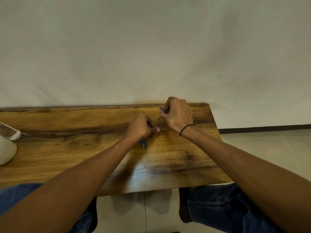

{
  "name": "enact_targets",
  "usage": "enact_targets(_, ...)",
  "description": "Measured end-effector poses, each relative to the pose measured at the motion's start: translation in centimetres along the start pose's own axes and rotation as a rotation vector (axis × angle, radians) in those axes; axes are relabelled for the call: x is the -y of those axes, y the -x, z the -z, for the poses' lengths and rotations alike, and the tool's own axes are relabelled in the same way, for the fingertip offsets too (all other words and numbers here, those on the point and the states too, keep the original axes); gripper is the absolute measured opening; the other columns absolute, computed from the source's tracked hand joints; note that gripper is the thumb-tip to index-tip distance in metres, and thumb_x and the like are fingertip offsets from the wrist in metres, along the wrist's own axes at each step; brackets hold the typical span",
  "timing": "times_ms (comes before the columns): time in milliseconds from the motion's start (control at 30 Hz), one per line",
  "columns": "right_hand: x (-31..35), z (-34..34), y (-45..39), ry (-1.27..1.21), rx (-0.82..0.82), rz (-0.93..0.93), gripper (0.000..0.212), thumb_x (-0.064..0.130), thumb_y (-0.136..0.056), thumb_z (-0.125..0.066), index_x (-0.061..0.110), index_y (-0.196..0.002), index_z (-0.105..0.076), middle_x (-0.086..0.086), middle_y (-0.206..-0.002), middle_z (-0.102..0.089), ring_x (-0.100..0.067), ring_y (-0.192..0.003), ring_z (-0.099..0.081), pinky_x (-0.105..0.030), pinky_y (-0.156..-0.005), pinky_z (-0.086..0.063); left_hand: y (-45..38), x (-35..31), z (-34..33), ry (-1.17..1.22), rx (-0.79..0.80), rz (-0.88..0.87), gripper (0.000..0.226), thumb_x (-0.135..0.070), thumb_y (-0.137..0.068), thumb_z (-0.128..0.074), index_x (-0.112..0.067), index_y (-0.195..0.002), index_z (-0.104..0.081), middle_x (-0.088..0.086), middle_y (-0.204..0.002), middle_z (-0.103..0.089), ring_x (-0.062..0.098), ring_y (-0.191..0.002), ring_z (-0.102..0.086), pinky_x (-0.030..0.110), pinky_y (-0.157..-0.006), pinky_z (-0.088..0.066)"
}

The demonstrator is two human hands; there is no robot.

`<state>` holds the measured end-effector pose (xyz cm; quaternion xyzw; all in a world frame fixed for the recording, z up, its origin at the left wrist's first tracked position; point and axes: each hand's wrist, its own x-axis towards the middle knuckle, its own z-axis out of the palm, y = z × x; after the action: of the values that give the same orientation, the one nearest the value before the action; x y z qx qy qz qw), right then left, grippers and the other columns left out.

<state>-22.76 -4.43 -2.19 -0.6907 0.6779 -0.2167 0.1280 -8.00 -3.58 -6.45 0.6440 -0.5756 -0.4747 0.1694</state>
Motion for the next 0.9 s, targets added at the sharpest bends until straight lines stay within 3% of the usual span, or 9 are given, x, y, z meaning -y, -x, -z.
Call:
enact_targets(200, -0.5, 0.2, -0.1, -0.001, 0.013, 0.016, 0.019, 0.036, -0.090, -0.072, 0.020, -0.084, -0.062, 0.000, -0.081, -0.068, -0.027, -0.080, -0.066, -0.045, -0.066, -0.058, 0.3, 1.1, -1.7, 0.065, -0.004, 0.030, 0.011, -0.011, -0.089, -0.081, 0.000, -0.087, -0.078, 0.013, -0.075, -0.078, 0.024, -0.073, -0.079, 0.041, -0.073, -0.067)
enact_targets(300, -0.9, 0.6, -0.2, -0.010, 0.015, 0.039, 0.018, 0.036, -0.090, -0.073, 0.020, -0.085, -0.064, 0.001, -0.080, -0.069, -0.024, -0.079, -0.067, -0.044, -0.064, -0.058, 0.2, 0.8, -1.1, 0.152, -0.046, 0.092, 0.024, -0.021, -0.100, -0.068, 0.002, -0.098, -0.075, 0.016, -0.086, -0.079, 0.022, -0.076, -0.078, 0.038, -0.075, -0.067)
enact_targets(367, -1.0, 1.0, -0.3, -0.036, 0.001, 0.076, 0.020, 0.038, -0.091, -0.073, 0.020, -0.085, -0.065, 0.004, -0.078, -0.069, -0.020, -0.077, -0.067, -0.041, -0.061, -0.057, -0.1, 0.1, -0.1, 0.399, -0.081, 0.144, 0.042, -0.035, -0.105, -0.057, 0.004, -0.108, -0.073, 0.017, -0.093, -0.079, 0.026, -0.088, -0.079, 0.041, -0.084, -0.065)
enact_targets(500, -0.4, 1.6, -0.4, -0.028, -0.036, 0.236, 0.013, 0.031, -0.091, -0.073, 0.020, -0.092, -0.065, 0.004, -0.088, -0.067, -0.016, -0.080, -0.063, -0.040, -0.067, -0.057, 0.1, -1.5, 1.9, 1.165, 0.016, 0.185, 0.091, -0.070, -0.103, -0.022, 0.005, -0.121, -0.070, 0.025, -0.114, -0.075, 0.034, -0.109, -0.074, 0.044, -0.096, -0.060)
enact_targets(633, 0.9, 2.3, -0.4, 0.063, -0.099, 0.418, 0.014, 0.024, -0.088, -0.073, 0.017, -0.098, -0.065, 0.000, -0.096, -0.065, -0.020, -0.090, -0.059, -0.039, -0.073, -0.051, 0.4, -2.5, 2.6, 1.386, 0.064, 0.052, 0.111, -0.082, -0.094, -0.006, 0.003, -0.134, -0.065, 0.024, -0.125, -0.071, 0.033, -0.109, -0.070, 0.044, -0.099, -0.055)
enact_targets(733, 1.9, 2.6, -0.4, 0.133, -0.108, 0.522, 0.016, 0.022, -0.089, -0.072, 0.013, -0.101, -0.066, -0.004, -0.100, -0.066, -0.023, -0.093, -0.059, -0.039, -0.075, -0.050, 0.6, -3.0, 2.9, 1.465, 0.055, -0.015, 0.116, -0.085, -0.091, -0.005, 0.004, -0.138, -0.062, 0.027, -0.132, -0.067, 0.037, -0.116, -0.065, 0.049, -0.113, -0.045)
enact_targets(800, 2.4, 2.7, -0.4, 0.185, -0.097, 0.591, 0.019, 0.020, -0.088, -0.072, 0.012, -0.104, -0.066, -0.006, -0.102, -0.067, -0.025, -0.095, -0.059, -0.040, -0.075, -0.049, 0.8, -3.2, 2.9, 1.501, 0.051, -0.053, 0.117, -0.087, -0.090, -0.006, 0.004, -0.138, -0.061, 0.028, -0.133, -0.066, 0.037, -0.109, -0.067, 0.050, -0.110, -0.046)
enact_targets(900, 2.7, 2.9, -0.5, 0.252, -0.106, 0.670, 0.022, 0.012, -0.084, -0.075, 0.009, -0.104, -0.067, -0.009, -0.103, -0.068, -0.029, -0.095, -0.060, -0.040, -0.075, -0.048, 1.0, -3.2, 2.7, 1.545, 0.066, -0.100, 0.118, -0.088, -0.089, -0.008, 0.005, -0.137, -0.061, 0.027, -0.123, -0.070, 0.032, -0.090, -0.072, 0.045, -0.093, -0.053)
